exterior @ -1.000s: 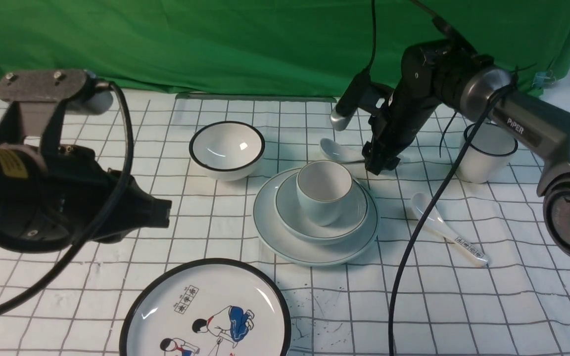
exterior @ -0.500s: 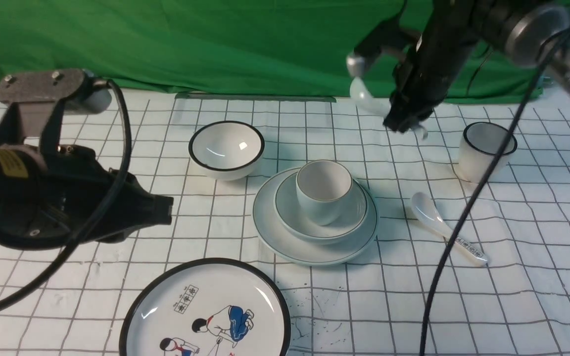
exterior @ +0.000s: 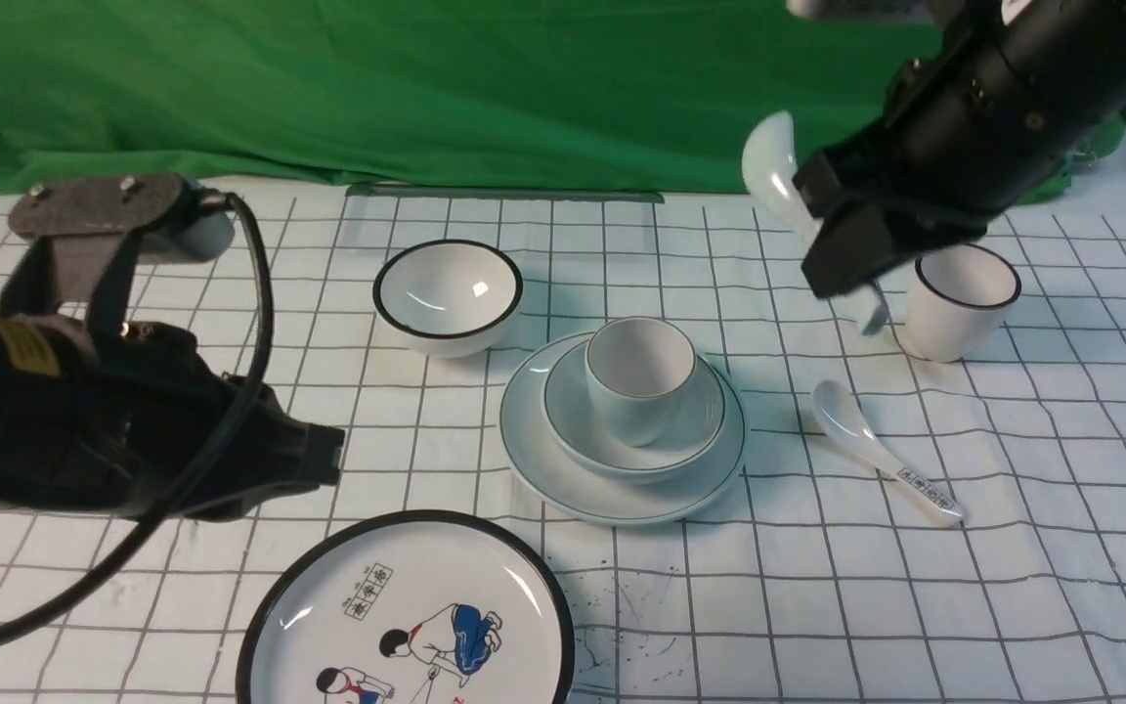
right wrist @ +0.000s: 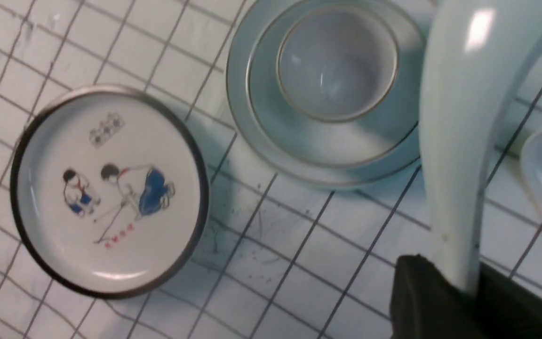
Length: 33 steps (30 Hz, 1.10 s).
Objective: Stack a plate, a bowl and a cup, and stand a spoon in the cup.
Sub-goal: Use the right arm to put the blue soup spoon into the blue teacup in the middle
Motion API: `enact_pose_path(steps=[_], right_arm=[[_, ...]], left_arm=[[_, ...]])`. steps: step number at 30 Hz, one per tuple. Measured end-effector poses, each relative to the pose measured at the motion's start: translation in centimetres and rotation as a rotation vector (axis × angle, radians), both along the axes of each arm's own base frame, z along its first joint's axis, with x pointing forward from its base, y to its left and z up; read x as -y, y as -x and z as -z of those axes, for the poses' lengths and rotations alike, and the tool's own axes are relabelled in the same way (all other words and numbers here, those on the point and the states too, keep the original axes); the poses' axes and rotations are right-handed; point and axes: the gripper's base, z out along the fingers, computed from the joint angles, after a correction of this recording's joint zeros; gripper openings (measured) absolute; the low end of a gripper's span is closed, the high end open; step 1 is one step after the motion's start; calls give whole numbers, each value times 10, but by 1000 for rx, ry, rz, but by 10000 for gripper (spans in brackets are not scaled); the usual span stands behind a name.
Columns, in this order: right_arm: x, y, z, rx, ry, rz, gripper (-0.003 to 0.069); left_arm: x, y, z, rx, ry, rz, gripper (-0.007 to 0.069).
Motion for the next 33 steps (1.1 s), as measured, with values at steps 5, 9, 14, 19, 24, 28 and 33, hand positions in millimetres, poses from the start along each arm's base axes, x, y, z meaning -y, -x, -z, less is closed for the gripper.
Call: enact_pose_path(steps=[5,9,14,19,24,28,33], right_arm=[[-15,2,24,-63,27,-64,76],[-39,8,35,-82,49,-149,76],[-53,4,57,-136,83,-162,76],[-56,-5,75,-182,110,-131,76],[-58,-11,72,-142,87,-109,76],[-61,-16,74,-135,77,-85,76],[-65,-25,83,-139,77,-73,77]], left_arm=[[0,1,1,-11,-5,14,1],[0,2,2,-21,-12,24,1],[1,3,2,-25,-13,31,1],[0,3,3,-29,-20,40,1],[0,4,3,-30,-20,40,1],[1,4,3,-29,-20,41,1],[1,4,3,-29,-21,43,1]])
